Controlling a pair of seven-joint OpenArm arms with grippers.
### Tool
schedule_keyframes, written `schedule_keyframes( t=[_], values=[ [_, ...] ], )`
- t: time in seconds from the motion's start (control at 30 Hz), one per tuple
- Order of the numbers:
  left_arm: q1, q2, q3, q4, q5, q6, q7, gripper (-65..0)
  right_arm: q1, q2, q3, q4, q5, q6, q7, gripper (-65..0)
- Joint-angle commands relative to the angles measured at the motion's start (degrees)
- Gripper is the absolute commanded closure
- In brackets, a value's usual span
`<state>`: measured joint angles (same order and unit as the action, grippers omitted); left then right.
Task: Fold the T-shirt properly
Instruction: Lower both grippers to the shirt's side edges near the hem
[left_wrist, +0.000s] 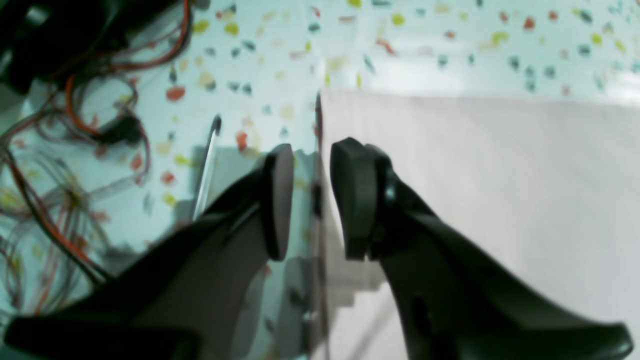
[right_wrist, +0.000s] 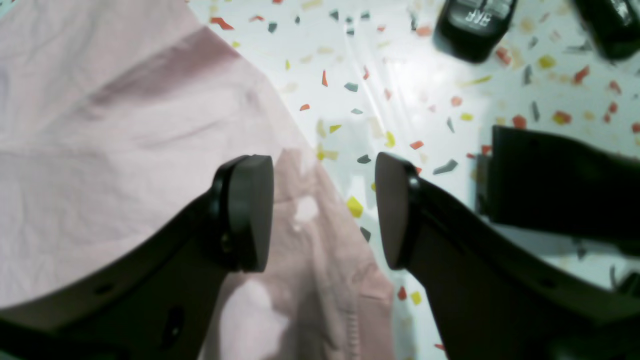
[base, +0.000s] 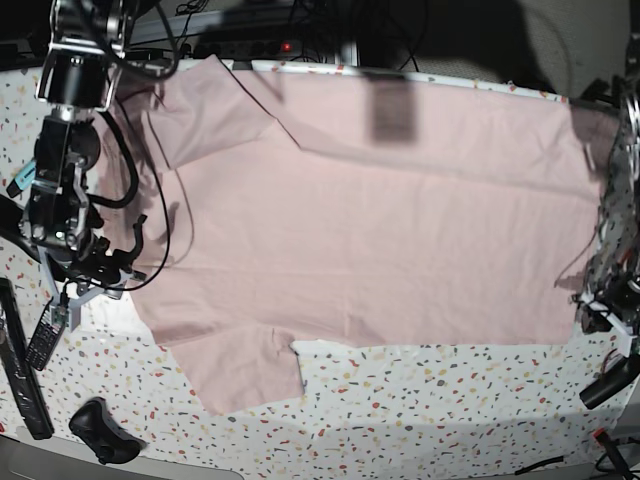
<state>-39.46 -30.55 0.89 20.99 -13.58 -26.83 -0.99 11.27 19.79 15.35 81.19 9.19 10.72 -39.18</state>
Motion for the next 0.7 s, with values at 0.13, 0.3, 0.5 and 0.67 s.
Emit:
schedule_keyframes(
  t=[0.13, 0.3, 0.5, 0.67],
  values=[
    [-9.62, -0.35, 3.82, -12.94, -0.35, 1.95, -8.39, -16.6, 3.52, 0.83, 0.20, -0.81, 1.99, 2.86, -1.25, -31.6],
    [-10.03, 1.29, 5.79, -18.12, -0.28, 2.62, -8.96, -16.6, 3.50, 0.83, 0.22, -0.81, 1.55, 3.39, -3.41, -31.6],
    [-8.76, 3.58, 5.95, -18.40, 0.09, 2.40, -6.08, -16.6, 3.50, 0.85, 0.22, -0.81, 1.53, 4.00, -3.78, -31.6],
    [-8.76, 4.15, 5.95, -18.40, 0.11, 5.09, -5.09, -16.6, 3.50, 0.87, 0.22, -0.81, 1.46, 4.00, -4.59, -31.6]
  ],
)
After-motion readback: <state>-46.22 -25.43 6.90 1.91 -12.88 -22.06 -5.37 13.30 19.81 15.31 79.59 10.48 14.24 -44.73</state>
